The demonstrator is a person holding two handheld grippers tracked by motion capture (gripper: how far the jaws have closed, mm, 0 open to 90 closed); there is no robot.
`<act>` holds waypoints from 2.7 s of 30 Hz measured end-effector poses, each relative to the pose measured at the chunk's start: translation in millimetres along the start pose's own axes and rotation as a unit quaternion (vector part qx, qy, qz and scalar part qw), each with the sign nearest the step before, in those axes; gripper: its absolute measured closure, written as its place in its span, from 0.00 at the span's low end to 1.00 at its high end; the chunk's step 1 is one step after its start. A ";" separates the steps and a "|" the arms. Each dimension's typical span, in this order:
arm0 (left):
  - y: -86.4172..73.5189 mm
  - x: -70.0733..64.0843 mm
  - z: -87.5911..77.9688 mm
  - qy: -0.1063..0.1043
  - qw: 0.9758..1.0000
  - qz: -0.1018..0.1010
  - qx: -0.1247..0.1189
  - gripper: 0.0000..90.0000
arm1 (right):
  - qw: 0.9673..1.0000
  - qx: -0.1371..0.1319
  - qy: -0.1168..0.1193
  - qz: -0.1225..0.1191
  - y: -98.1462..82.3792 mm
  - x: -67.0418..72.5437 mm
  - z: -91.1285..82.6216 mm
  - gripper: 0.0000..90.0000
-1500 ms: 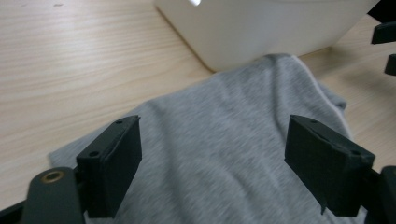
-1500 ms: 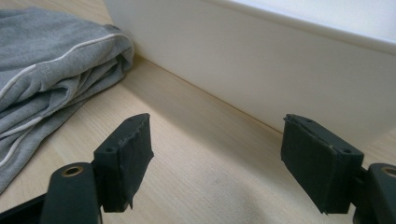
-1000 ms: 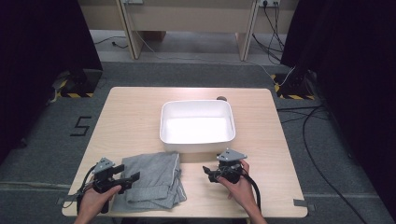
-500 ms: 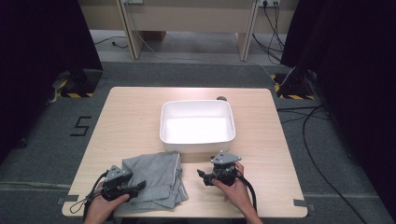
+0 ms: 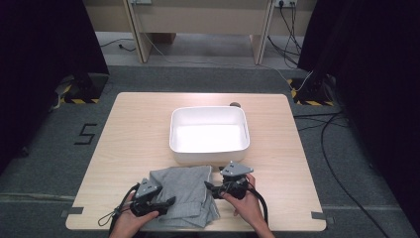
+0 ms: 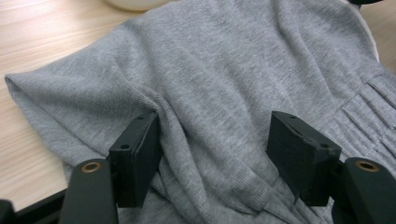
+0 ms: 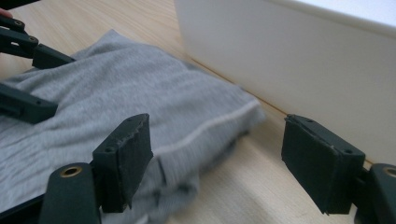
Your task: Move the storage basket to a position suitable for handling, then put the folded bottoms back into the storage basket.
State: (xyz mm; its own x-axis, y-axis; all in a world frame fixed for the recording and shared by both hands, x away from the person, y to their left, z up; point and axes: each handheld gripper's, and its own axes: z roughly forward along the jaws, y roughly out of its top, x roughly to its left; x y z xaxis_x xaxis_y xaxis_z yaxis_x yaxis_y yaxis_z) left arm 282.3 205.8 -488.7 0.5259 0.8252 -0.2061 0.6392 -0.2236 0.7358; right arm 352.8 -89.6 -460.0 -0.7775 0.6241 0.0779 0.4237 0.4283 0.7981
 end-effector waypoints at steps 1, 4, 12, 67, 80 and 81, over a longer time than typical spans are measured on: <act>3.7 -7.7 6.4 -0.006 1.000 0.006 0.001 0.37 | 1.000 0.001 -0.004 -0.001 -0.3 -0.5 0.1 0.28; 7.6 -15.5 13.1 -0.014 1.000 0.014 0.003 0.37 | 1.000 0.006 -0.011 0.000 -1.4 -3.0 0.1 0.28; 17.1 -35.3 31.9 -0.035 0.999 0.026 -0.001 0.36 | 0.998 0.036 -0.047 0.015 -10.0 -31.0 -4.5 0.26; -6.8 -30.7 4.2 -0.079 0.995 -0.060 -0.023 0.16 | 0.993 0.069 -0.053 0.083 -31.5 -84.5 -21.0 0.19; -17.9 -56.3 7.1 -0.116 0.992 -0.037 -0.017 0.15 | 0.992 0.075 -0.055 0.084 -29.9 -82.8 -19.6 0.19; -16.8 -56.1 8.4 -0.118 0.992 -0.043 -0.017 0.15 | 0.992 0.074 -0.053 0.085 -30.1 -83.2 -19.2 0.19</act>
State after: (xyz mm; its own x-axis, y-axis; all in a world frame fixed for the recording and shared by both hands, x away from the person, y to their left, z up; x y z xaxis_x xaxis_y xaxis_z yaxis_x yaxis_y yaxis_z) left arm 246.7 158.9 -494.8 0.5904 0.6946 -0.4110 0.6693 -0.1368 0.7303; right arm 395.9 -167.0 -479.0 -0.6390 0.7573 0.1346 0.6143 0.3971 0.6819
